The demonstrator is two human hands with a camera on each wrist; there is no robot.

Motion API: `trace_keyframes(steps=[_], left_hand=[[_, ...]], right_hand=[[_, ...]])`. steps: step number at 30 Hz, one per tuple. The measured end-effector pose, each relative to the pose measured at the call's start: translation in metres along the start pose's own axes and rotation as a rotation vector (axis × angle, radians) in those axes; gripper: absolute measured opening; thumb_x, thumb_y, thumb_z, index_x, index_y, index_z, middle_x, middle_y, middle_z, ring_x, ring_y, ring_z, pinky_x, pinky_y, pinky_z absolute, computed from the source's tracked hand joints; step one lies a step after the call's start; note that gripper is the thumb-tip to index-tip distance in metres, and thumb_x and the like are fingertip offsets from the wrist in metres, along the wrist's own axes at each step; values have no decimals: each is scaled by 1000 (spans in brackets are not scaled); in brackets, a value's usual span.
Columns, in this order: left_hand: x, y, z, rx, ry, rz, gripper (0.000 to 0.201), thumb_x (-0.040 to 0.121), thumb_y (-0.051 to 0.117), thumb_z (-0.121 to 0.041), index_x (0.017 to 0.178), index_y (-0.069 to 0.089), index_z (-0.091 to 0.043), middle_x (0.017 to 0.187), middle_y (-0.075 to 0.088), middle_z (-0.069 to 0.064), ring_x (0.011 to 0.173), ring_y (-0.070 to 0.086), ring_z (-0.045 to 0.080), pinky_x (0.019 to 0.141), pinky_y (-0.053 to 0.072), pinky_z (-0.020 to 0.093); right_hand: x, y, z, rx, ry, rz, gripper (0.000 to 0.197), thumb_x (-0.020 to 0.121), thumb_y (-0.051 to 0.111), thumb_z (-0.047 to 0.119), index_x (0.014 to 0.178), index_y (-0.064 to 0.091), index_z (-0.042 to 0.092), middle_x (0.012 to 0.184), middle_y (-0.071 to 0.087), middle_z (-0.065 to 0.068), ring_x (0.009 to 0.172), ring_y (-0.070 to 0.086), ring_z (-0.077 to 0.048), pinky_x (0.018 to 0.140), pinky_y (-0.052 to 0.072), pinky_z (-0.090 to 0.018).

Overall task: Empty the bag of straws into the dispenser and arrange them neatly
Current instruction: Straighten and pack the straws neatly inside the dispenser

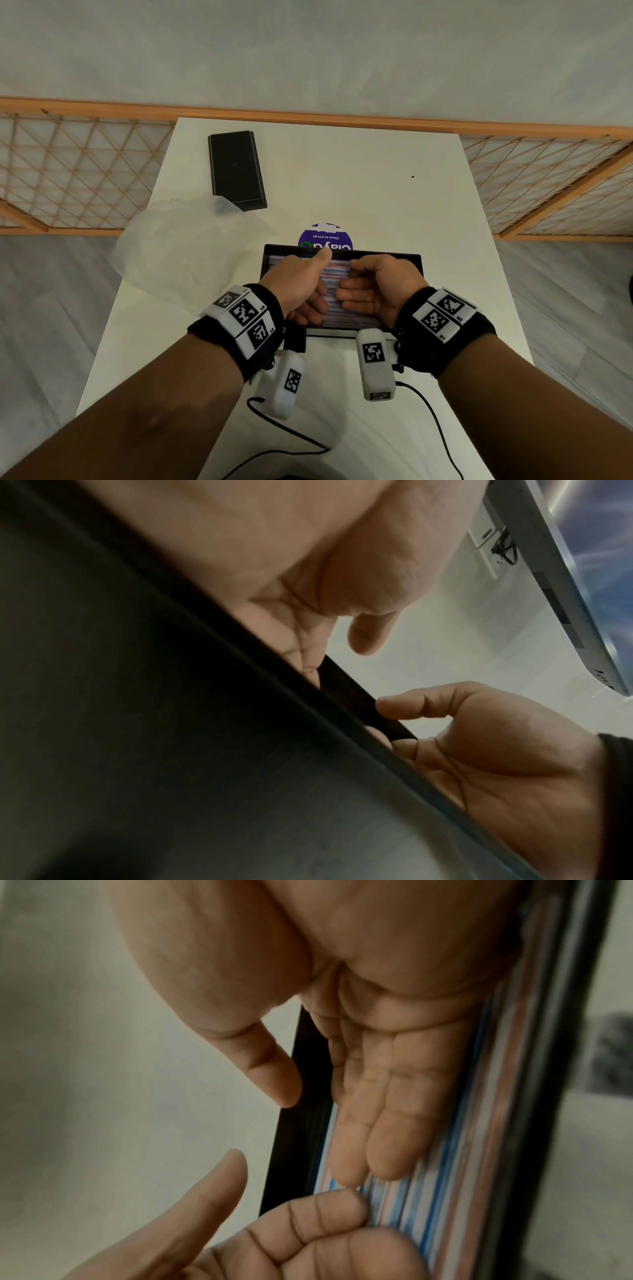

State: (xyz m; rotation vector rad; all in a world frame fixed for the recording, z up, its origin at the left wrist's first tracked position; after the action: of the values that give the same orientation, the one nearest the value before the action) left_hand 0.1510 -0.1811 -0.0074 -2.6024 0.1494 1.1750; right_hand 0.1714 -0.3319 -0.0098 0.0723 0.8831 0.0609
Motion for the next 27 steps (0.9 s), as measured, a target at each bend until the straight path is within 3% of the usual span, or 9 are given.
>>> trace_keyframes(steps=[5,10,16,23,27], left_hand=[[-2,-6,-6,-143,54,-53,60,101,38,-60,89,62,-6,62,67,9,43,57,21,45,44,24],[-1,-8,-4,-258,3,-84,53,100,44,-57,97,57,-6,69,66,14,52,64,26,52,53,30],[-1,-7,-2,-203,-6,-108,56,99,47,-54,98,60,1,73,68,19,59,68,31,61,57,35],[-2,-6,0,-146,-3,-61,62,99,45,-58,91,66,1,69,71,16,55,66,28,51,51,27],[0,-2,4,-49,-7,-52,64,95,46,-60,93,67,-1,73,75,17,57,69,27,56,52,28]], right_hand=[[2,2,2,17,-30,-12,12,91,63,15,97,64,5,68,69,-11,56,68,-27,54,57,-34],[5,1,-2,39,-26,-40,11,91,63,13,96,63,4,69,69,-13,56,68,-28,54,58,-35],[4,-1,-1,53,-19,-44,10,92,62,13,94,63,4,69,69,-14,59,70,-28,54,58,-34],[-1,-3,-1,-70,-3,-11,16,90,64,18,86,61,3,69,70,-17,59,70,-30,53,57,-34],[-4,-3,-5,-192,24,2,17,88,65,19,84,61,2,67,70,-17,59,71,-31,55,57,-33]])
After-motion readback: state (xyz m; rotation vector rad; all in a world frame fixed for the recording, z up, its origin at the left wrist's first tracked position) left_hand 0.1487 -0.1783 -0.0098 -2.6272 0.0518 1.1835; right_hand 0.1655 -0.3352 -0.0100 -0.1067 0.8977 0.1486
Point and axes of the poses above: each hand's wrist, its own x-axis towards the middle knuckle, its own y-axis out of the palm, z = x × y, the point moved 7 cm from there along x, towards the middle knuckle
